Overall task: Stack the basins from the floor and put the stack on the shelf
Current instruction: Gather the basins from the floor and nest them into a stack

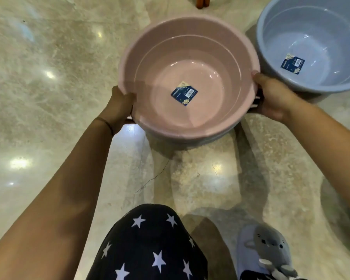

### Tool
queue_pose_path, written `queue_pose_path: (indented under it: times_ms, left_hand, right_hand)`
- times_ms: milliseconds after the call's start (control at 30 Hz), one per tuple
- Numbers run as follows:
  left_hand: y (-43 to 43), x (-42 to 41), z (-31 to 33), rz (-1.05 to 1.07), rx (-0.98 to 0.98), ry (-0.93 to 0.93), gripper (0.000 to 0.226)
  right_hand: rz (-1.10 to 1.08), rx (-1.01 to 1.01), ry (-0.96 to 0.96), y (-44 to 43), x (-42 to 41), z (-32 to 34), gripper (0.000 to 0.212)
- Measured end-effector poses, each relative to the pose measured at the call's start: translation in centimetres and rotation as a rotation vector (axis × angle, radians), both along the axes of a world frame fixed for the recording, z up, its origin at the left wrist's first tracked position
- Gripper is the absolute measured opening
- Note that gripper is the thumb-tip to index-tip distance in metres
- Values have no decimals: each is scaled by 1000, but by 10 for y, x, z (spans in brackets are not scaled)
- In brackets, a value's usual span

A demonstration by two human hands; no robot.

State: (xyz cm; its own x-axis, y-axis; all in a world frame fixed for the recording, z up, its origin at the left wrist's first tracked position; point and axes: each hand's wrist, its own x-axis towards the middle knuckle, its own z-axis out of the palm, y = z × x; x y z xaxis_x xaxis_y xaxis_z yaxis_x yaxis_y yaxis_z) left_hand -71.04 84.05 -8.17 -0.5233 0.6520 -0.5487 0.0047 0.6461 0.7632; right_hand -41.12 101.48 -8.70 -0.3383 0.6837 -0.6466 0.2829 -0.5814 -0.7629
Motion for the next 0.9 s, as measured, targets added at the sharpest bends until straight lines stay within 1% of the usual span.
queue_pose_path:
  times_ms: [67,133,167,233,300,400,500,567,667,767,800,867,900]
  left_hand:
    - [-22,3,0,15,-25,-87,36]
    - [-41,5,3,18,-107,-231,21]
    - [-49,4,3,-14,-151,-290,21]
    - [-56,3,5,-77,-199,-373,33]
    - [-49,9,3,-78,-176,-411,44]
    - [-30,27,-1,47,-31,-356,38]
    - [-21,41,-8,161,23,-273,51]
    - [-20,48,-10,191,48,-251,56]
    - [-7,75,-11,149,51,-263,56]
    - [13,109,-5,16,59,-303,53]
    - [21,121,-2,-36,63,-308,51]
    - [35,144,10,-134,88,-308,47]
    - [40,154,16,-175,105,-306,41]
  right_hand:
    - [10,-79,92,-19,27,-2,20]
    - [29,-158,155,-36,54,-2,14]
    - [38,-201,163,-43,67,-2,13]
    - [57,-292,159,-51,87,-1,18]
    - [63,-332,145,-54,99,1,13]
    - [38,-223,121,-58,98,3,11]
    - [-1,-57,85,-64,98,0,10]
    - [1,-28,59,-69,108,1,17]
    - [-91,-41,47,-84,149,5,34]
    - [-245,-20,81,-105,194,15,32]
    - [-306,-9,94,-112,208,21,33]
    - [-400,18,95,-121,235,33,44]
    - [-432,32,94,-126,247,39,45]
